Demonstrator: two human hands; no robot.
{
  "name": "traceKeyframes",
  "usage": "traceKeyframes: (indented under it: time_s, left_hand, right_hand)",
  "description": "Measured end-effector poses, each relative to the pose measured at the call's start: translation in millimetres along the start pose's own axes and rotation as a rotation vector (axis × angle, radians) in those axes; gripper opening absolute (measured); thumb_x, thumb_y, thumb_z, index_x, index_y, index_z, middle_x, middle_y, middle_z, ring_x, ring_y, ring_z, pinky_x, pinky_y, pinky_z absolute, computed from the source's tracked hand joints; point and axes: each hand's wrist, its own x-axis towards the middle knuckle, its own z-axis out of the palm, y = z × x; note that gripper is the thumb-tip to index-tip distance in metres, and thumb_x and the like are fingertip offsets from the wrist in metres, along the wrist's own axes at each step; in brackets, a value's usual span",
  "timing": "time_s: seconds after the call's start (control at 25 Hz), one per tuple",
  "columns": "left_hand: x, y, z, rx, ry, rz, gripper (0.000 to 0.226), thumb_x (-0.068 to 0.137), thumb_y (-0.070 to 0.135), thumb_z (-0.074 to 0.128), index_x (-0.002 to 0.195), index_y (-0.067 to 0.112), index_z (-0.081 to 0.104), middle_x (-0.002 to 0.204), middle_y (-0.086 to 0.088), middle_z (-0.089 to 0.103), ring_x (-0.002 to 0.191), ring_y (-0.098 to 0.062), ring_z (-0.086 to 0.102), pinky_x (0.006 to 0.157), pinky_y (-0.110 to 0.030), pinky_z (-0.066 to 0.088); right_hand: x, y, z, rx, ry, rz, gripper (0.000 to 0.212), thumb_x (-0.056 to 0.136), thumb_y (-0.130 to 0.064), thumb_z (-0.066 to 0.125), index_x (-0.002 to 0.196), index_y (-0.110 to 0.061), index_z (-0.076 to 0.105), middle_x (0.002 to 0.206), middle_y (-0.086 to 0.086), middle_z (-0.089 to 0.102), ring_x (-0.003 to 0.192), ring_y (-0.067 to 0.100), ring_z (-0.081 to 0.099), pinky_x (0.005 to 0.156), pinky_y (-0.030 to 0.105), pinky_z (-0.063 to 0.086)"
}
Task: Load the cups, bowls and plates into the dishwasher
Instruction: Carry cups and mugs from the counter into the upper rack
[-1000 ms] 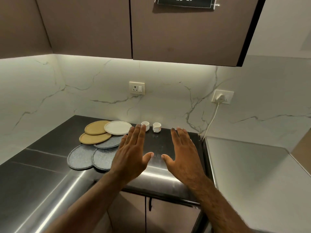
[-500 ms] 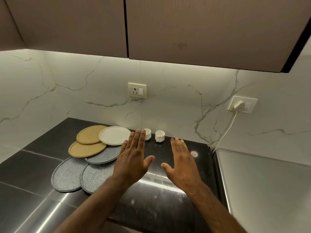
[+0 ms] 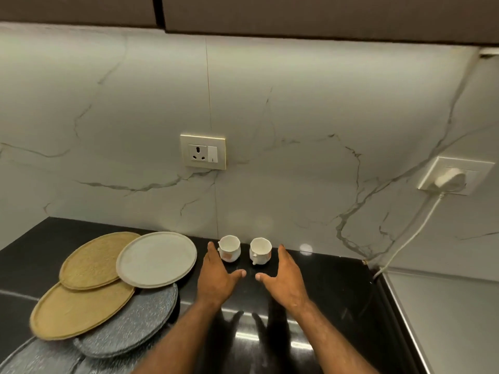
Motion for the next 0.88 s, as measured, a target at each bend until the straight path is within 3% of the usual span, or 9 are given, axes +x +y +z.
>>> traceKeyframes:
  time_s: [0.12, 0.24, 0.4, 0.52, 0.72, 0.88]
  left_hand:
    - [37, -12, 22, -0.115, -0.029, -0.165, 0.137, 0.067, 0.038, 0.095, 0.162, 0.007, 0.001, 0.164, -0.017, 0.03, 0.15, -0.033, 0.032, 0.118, -0.042, 0.032]
    - [71, -22, 34, -0.167, -0.027, -0.242, 0.133, 0.062, 0.035, 0.097, 0.161, 0.008, 0.012, 0.155, -0.015, 0.046, 0.142, -0.035, 0.045, 0.113, -0.043, 0.038]
    - [101, -30, 41, -0.154, 0.0, -0.197, 0.085, 0.062, 0.032, 0.096, 0.132, 0.015, 0.05, 0.122, -0.006, 0.068, 0.116, -0.032, 0.063, 0.09, -0.036, 0.048]
    - [104, -32, 44, -0.166, -0.017, -0.13, 0.065, 0.067, 0.03, 0.093, 0.119, 0.022, 0.054, 0.104, 0.004, 0.064, 0.106, -0.027, 0.063, 0.08, -0.031, 0.042]
    - [92, -29, 34, -0.192, -0.008, -0.056, 0.061, 0.066, 0.028, 0.094, 0.112, 0.028, 0.053, 0.096, 0.014, 0.062, 0.097, -0.019, 0.062, 0.079, -0.03, 0.043]
    - [57, -8, 8, -0.185, 0.008, 0.023, 0.067, 0.064, 0.033, 0.095, 0.116, 0.03, 0.052, 0.101, 0.014, 0.063, 0.095, -0.013, 0.061, 0.076, -0.025, 0.044]
  right_hand:
    - [42, 18, 21, 0.111, 0.005, 0.179, 0.107, 0.068, -0.034, 0.091, 0.154, -0.015, 0.031, 0.159, 0.004, 0.038, 0.145, 0.021, 0.038, 0.115, 0.034, 0.036]
    - [68, 30, 35, 0.165, 0.036, 0.216, 0.085, 0.063, -0.025, 0.093, 0.135, -0.017, 0.049, 0.137, -0.001, 0.058, 0.115, 0.013, 0.054, 0.096, 0.025, 0.044]
    - [88, 30, 49, 0.231, 0.064, 0.162, 0.079, 0.062, -0.021, 0.095, 0.126, -0.031, 0.05, 0.11, -0.017, 0.057, 0.106, 0.008, 0.055, 0.091, 0.021, 0.044]
    - [96, 30, 59, 0.247, 0.115, 0.146, 0.068, 0.056, -0.03, 0.097, 0.112, -0.033, 0.058, 0.103, -0.017, 0.067, 0.1, 0.008, 0.065, 0.086, 0.023, 0.053]
    - [89, 38, 56, 0.277, 0.159, 0.09, 0.056, 0.053, -0.033, 0.096, 0.101, -0.037, 0.067, 0.094, -0.019, 0.072, 0.092, 0.001, 0.067, 0.08, 0.02, 0.055]
    - [54, 23, 33, 0.314, 0.134, 0.011, 0.067, 0.056, -0.037, 0.096, 0.115, -0.034, 0.065, 0.106, -0.017, 0.071, 0.103, 0.004, 0.065, 0.09, 0.026, 0.056]
